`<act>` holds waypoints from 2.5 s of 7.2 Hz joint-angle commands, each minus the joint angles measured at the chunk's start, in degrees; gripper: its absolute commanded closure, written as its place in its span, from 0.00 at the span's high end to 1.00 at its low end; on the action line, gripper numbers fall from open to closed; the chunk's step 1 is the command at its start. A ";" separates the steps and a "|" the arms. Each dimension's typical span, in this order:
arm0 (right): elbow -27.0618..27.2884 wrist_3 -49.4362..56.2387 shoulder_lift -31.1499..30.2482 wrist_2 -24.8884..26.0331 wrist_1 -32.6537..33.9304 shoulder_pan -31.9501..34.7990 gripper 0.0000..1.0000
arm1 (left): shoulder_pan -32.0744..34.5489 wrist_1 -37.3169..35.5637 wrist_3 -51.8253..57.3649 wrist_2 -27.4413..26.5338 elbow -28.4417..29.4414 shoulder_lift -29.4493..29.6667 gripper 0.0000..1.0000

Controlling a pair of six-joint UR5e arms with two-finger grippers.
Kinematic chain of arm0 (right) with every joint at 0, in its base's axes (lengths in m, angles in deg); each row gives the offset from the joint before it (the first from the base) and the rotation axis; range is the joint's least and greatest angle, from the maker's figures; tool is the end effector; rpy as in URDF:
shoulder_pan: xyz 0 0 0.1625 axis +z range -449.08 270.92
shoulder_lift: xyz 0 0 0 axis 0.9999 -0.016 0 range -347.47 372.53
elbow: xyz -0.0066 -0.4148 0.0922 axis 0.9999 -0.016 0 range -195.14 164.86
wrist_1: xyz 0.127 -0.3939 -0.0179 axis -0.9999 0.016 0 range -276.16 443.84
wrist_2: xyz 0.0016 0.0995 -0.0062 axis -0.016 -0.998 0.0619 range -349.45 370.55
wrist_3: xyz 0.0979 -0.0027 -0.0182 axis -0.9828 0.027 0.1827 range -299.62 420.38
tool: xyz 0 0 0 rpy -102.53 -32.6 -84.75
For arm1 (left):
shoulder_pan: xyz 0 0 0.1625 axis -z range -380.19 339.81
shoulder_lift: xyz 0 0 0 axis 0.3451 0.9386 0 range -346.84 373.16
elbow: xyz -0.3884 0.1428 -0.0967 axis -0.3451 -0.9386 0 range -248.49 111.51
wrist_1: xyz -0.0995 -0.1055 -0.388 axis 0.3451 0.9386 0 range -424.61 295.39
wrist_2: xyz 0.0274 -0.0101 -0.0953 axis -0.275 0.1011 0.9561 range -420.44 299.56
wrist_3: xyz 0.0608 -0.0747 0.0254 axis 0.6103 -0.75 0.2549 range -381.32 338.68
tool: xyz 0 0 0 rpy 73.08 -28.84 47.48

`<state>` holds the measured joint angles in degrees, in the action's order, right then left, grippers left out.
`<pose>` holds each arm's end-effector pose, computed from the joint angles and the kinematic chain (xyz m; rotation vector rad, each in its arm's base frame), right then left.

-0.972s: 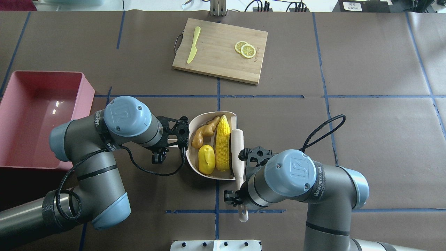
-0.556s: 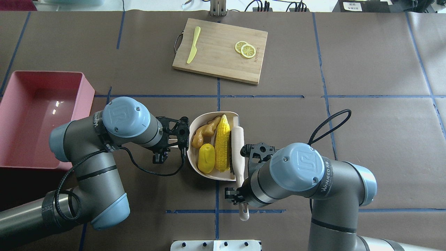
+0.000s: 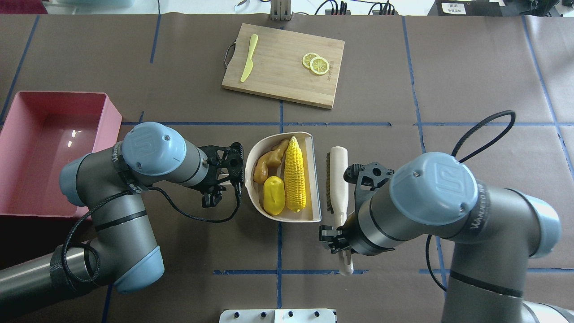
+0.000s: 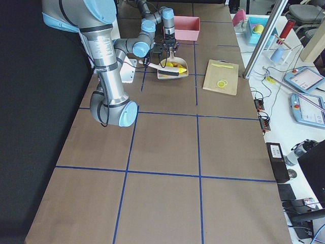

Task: Sweep and dump trash into bin
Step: 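Lift the loaded dustpan toward the pink bin with the left gripper while the right withdraws, then tilt the dustpan over the pink bin with the left gripper to dump the items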

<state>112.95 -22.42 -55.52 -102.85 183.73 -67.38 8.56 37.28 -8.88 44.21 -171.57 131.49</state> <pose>-0.4195 -0.2679 0.1989 -0.1543 -0.9296 0.0554 0.5026 -0.3991 0.2548 0.8054 0.6468 1.2988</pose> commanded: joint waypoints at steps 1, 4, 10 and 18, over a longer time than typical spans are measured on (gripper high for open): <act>9.25 0.70 -6.10 -0.07 8.72 2.98 0.01 | 4.53 0.76 -2.94 6.39 -1.16 -0.30 0.21; 9.02 11.13 -9.54 -0.33 8.92 11.66 0.01 | 16.84 0.15 -1.19 17.34 -9.03 -9.39 0.21; 9.11 32.15 -23.43 -6.48 8.48 26.10 0.01 | 41.07 0.24 16.96 31.01 -12.61 -33.32 0.19; 7.62 41.67 -29.69 -6.31 8.39 29.62 0.02 | 53.87 0.06 61.97 10.31 -9.25 -38.97 0.20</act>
<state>121.15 19.04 -85.02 -109.18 192.12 -37.82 62.89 37.51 47.75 57.06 -180.52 92.39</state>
